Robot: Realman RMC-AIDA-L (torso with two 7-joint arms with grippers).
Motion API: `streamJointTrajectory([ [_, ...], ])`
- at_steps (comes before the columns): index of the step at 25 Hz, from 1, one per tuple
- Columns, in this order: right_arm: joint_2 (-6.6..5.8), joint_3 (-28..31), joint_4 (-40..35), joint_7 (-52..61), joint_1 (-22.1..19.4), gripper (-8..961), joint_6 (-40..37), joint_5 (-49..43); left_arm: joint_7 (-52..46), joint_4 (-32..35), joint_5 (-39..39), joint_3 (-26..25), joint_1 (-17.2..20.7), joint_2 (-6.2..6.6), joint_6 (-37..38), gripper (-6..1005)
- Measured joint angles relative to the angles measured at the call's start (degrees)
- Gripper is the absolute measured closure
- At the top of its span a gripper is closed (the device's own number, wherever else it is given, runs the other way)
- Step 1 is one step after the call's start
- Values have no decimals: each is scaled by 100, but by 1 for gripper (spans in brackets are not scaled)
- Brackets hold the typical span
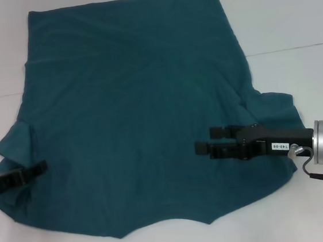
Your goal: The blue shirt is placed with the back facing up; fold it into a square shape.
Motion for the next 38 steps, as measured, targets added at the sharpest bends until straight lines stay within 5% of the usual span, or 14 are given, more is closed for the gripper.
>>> streamJointTrajectory([
  [24, 0, 0, 0, 0, -1, 39, 0, 17, 50, 37, 79, 150, -139, -5, -293, 357],
  [29, 0, 0, 0, -4, 3, 39, 0, 23, 13, 31, 118, 150, -170, 4, -306, 593],
  [38, 0, 0, -14, -4, 26, 39, 0, 22, 13, -5, 138, 149, -217, 17, -317, 780],
])
